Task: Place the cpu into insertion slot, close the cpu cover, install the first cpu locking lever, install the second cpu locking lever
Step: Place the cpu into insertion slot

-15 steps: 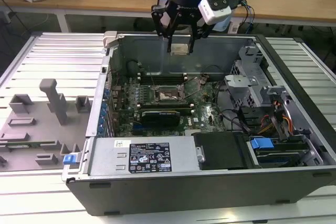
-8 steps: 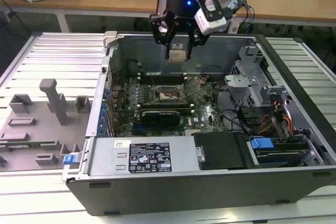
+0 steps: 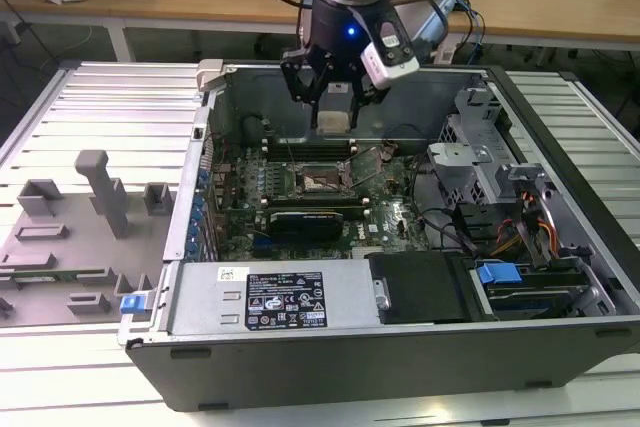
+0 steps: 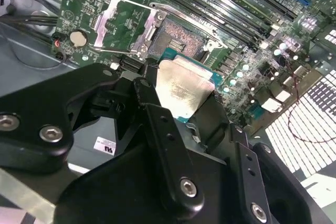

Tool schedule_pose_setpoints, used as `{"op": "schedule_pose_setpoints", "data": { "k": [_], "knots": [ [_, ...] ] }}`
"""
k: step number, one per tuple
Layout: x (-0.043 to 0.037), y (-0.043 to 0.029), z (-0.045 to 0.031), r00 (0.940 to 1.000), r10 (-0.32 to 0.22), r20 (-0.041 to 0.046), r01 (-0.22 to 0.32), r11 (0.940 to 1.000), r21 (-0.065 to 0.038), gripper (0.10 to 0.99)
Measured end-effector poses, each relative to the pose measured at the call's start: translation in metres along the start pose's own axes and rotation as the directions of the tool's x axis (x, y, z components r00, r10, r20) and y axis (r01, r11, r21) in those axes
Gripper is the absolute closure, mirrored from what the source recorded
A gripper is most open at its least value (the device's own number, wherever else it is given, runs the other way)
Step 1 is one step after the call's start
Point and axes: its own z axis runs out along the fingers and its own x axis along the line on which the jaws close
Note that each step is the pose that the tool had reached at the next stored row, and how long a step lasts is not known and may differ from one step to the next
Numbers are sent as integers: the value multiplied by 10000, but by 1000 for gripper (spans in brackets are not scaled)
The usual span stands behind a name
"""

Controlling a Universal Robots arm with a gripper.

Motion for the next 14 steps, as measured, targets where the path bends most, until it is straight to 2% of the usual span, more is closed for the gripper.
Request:
{"op": "schedule_pose_setpoints", "data": {
  "k": [14],
  "knots": [
    [40, -25, 265, 10000, -2, 27, 2, 10000, -1, 545]
  ]
}}
